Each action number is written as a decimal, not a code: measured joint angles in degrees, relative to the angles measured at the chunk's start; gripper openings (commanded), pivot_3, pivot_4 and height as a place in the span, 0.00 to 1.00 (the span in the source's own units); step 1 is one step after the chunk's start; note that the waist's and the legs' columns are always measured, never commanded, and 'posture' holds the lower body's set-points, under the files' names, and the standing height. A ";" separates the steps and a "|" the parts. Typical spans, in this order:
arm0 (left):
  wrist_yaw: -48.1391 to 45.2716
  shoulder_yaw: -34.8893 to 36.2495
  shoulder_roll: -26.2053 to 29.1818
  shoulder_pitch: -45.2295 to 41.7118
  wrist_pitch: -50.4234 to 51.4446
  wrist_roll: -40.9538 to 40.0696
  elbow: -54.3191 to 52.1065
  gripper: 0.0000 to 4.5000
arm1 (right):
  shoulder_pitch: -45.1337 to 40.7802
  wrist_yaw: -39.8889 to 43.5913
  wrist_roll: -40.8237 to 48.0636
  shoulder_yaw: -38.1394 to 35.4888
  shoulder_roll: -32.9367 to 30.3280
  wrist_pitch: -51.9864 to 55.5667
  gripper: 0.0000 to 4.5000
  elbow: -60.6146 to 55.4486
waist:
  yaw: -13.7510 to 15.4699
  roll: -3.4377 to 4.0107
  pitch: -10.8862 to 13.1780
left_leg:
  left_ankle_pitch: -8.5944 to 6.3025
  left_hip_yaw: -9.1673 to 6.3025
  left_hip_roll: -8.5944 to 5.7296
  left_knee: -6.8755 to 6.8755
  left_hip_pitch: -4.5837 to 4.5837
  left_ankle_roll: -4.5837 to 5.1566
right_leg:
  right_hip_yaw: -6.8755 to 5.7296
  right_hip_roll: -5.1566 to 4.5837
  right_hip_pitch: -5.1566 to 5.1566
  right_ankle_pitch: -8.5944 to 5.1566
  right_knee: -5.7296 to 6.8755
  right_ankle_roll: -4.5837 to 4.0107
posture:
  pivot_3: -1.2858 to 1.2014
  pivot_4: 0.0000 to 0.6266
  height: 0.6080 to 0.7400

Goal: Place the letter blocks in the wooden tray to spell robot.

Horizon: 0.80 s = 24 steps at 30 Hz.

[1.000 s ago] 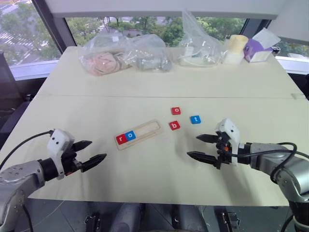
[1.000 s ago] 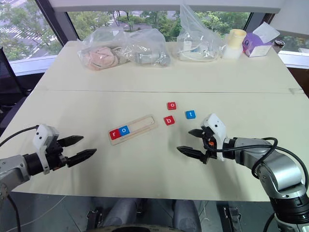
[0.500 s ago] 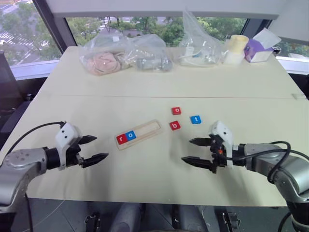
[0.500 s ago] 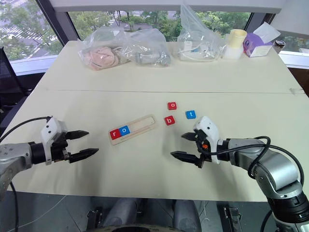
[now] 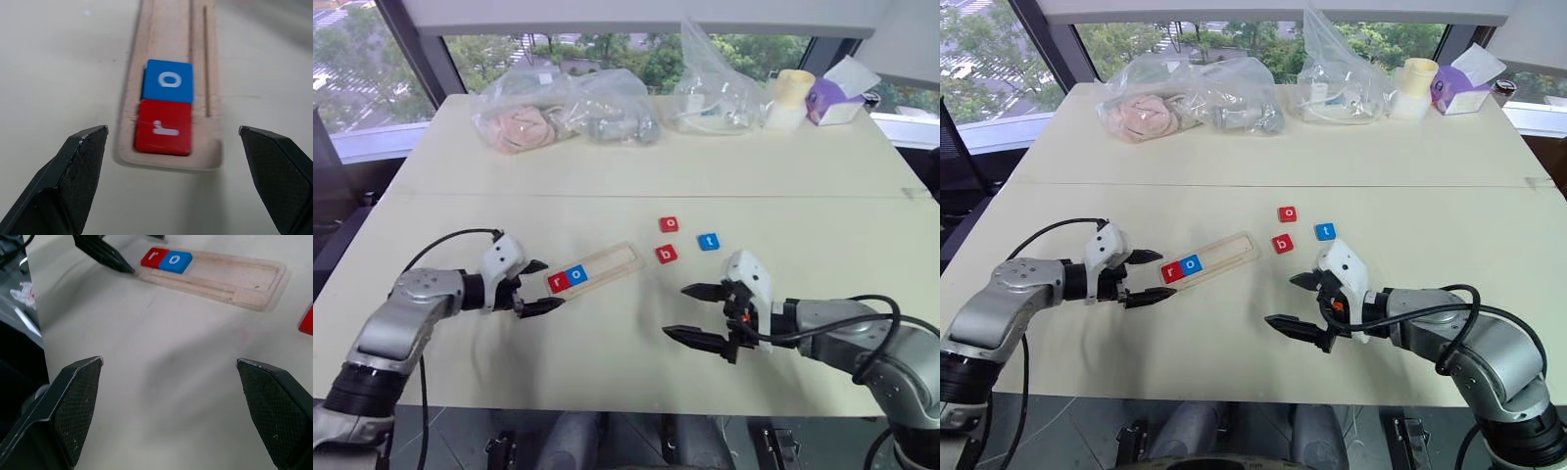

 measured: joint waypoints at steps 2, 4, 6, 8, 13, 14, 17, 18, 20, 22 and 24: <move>-0.10 -2.04 -0.30 -0.55 -2.31 2.40 1.34 1.00 | 0.34 -0.70 0.36 0.01 0.13 0.01 1.00 -0.15 | 0.03 -0.01 0.00 | 0.00 0.03 -0.01 0.01 0.00 0.00 | 0.01 -0.01 0.02 0.02 -0.01 0.04 | 0.52 0.24 1.00; -0.26 -2.47 -0.46 -0.64 -3.85 3.74 1.46 1.00 | 0.58 -1.08 0.40 0.00 0.13 -0.01 1.00 -0.15 | 0.03 0.00 -0.01 | 0.00 0.05 -0.01 0.01 0.01 0.00 | 0.05 -0.01 0.02 0.02 -0.01 0.04 | 0.52 0.24 1.00; -0.48 -2.73 -0.88 -0.62 -4.68 4.18 1.55 1.00 | 0.91 -1.23 0.40 0.00 0.12 -0.22 1.00 -0.14 | 0.07 0.00 -0.01 | 0.00 0.06 -0.01 0.01 0.02 0.01 | 0.06 -0.01 0.03 0.03 -0.01 0.05 | 0.52 0.24 1.00; -0.56 -3.26 -0.94 -0.67 -6.12 5.04 1.86 1.00 | 1.18 -1.24 0.37 0.00 0.06 -0.38 1.00 -0.13 | 0.09 0.01 -0.03 | 0.00 0.07 -0.02 0.02 0.06 0.01 | 0.07 -0.01 0.06 0.03 -0.01 0.06 | 0.52 0.24 1.00; -0.11 -3.38 -2.99 -1.00 -5.64 5.38 3.27 0.94 | 1.60 -1.23 0.23 -0.06 -0.01 -1.08 1.00 0.07 | 0.19 0.07 -0.09 | 0.01 0.10 -0.03 0.04 0.24 0.01 | 0.08 -0.03 0.29 0.04 -0.01 0.10 | 0.52 0.24 1.00; -0.10 -3.39 -3.35 -1.13 -5.50 5.43 3.56 0.88 | 1.60 -1.22 0.18 -0.06 -0.01 -1.28 1.00 0.10 | 0.22 0.08 -0.10 | 0.01 0.12 -0.02 0.04 0.36 0.01 | 0.07 -0.04 0.42 0.04 -0.02 0.10 | 0.52 0.24 1.00; -0.05 -3.24 -4.13 -1.25 -4.34 5.35 3.71 0.69 | 1.60 -1.09 -0.17 -0.06 -0.04 -1.74 1.00 0.14 | 0.11 0.09 -0.11 | -0.03 0.14 -0.01 0.04 0.71 -0.03 | 0.08 -0.06 0.80 -0.18 -0.14 0.22 | 0.52 0.24 1.00; -0.06 -3.23 -4.13 -1.24 -4.21 5.36 3.72 0.70 | 1.61 -1.04 -0.30 -0.06 -0.05 -1.80 1.00 0.20 | 0.06 0.09 -0.11 | -0.05 0.15 0.00 0.04 0.78 -0.04 | 0.09 -0.06 0.87 -0.19 -0.16 0.22 | 0.52 0.24 1.00; -0.05 -3.22 -4.14 -1.24 -4.24 5.43 3.71 0.70 | 1.62 -0.98 -0.38 -0.06 -0.05 -1.86 1.00 0.42 | 0.07 0.09 -0.11 | -0.06 0.15 0.00 0.03 0.80 -0.05 | 0.10 -0.07 0.90 -0.19 -0.18 0.22 | 0.52 0.24 1.00; -0.13 -3.25 -4.13 -1.32 -4.45 5.61 3.80 0.70 | 1.62 -0.98 -0.44 -0.05 -0.05 -1.89 1.00 0.69 | 0.10 0.10 -0.11 | -0.05 0.15 0.00 0.02 0.80 -0.04 | 0.16 -0.07 0.89 -0.19 -0.18 0.22 | 0.52 0.24 1.00; -0.71 -3.29 -4.03 -1.92 -5.03 5.93 4.50 0.70 | 1.61 -0.99 -0.49 -0.04 -0.04 -1.90 1.00 1.01 | 0.16 0.10 -0.11 | -0.04 0.15 0.00 0.02 0.80 -0.02 | 0.16 -0.07 0.90 -0.19 -0.18 0.21 | 0.52 0.24 1.00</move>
